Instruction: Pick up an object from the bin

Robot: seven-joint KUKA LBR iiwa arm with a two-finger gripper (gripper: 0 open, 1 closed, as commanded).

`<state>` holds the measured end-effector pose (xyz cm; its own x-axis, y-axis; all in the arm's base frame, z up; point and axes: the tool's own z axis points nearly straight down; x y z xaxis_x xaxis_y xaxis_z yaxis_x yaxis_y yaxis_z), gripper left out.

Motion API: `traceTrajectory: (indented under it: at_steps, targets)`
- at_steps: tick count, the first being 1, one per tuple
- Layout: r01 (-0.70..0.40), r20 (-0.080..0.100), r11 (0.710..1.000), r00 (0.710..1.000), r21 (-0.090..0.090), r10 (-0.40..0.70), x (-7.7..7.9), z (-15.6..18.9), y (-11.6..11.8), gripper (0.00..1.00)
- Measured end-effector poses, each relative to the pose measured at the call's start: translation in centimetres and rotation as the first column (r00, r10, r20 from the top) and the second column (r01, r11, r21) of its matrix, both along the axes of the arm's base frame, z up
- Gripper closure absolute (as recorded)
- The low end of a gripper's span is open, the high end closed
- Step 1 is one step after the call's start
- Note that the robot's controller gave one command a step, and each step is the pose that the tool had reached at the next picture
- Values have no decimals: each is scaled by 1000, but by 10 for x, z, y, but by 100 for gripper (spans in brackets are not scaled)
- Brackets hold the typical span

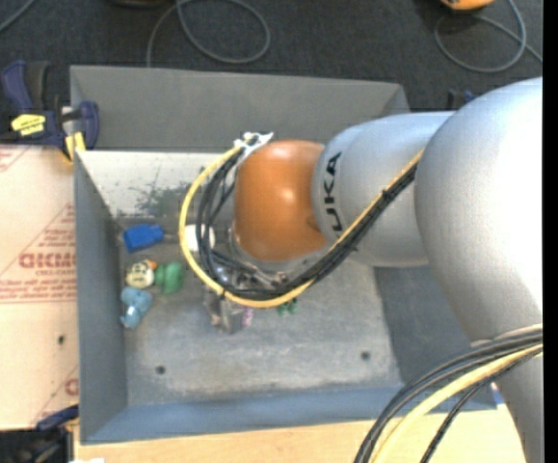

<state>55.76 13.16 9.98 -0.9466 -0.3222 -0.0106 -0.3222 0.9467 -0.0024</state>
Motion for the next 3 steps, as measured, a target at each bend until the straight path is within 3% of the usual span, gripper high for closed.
traceTrajectory:
  at_steps: [1,2,3]
  targets:
    - [14,2,1000,1000,0,-14,-18,45,16,100]
    - [31,6,1000,1000,3,-31,-9,54,-9,100]
    - [-44,3,999,999,-3,44,-10,52,-23,100]
